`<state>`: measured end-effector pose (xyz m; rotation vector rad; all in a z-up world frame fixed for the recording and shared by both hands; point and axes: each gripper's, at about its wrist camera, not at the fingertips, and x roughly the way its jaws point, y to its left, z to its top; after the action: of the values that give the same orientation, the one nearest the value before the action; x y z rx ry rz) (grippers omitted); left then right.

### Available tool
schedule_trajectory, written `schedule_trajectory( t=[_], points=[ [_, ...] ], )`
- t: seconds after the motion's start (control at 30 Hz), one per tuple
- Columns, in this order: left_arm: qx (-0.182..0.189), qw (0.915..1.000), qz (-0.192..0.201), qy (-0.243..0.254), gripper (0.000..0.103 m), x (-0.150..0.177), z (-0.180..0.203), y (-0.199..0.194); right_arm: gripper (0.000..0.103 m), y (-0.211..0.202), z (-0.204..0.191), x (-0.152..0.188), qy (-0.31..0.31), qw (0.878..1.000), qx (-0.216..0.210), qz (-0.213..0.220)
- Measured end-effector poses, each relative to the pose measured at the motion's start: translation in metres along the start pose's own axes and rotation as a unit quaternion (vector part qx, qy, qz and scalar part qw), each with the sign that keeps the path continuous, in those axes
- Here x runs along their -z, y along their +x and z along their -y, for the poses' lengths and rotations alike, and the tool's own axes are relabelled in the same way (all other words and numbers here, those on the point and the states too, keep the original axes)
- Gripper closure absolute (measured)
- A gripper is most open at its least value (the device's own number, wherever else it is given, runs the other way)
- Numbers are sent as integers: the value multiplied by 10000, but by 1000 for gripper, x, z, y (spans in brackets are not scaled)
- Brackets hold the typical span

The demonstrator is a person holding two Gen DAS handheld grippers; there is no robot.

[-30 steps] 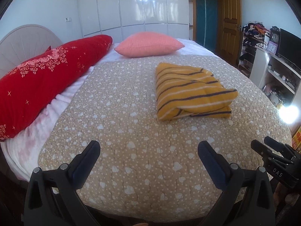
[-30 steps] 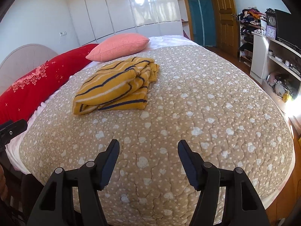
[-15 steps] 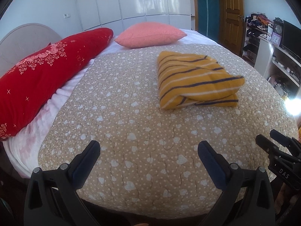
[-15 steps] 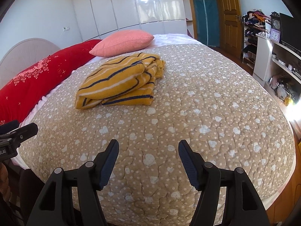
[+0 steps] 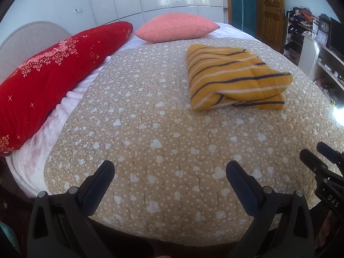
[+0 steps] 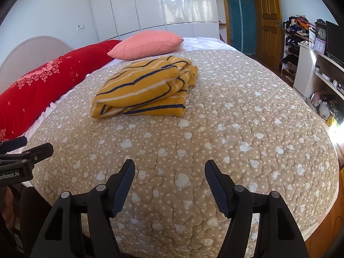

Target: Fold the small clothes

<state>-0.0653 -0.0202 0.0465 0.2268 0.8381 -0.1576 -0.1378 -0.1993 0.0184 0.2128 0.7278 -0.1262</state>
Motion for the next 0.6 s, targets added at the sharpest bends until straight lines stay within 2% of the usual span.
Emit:
schedule_trajectory(
  t=[0.27, 0.6],
  points=[
    [-46, 10000, -6, 57, 0, 2, 2, 1, 30, 0, 3, 1, 30, 10000, 1, -5],
    [17, 9998, -208, 66, 0, 8, 4, 13, 30, 3, 3, 4, 36, 10000, -19, -58]
  ],
)
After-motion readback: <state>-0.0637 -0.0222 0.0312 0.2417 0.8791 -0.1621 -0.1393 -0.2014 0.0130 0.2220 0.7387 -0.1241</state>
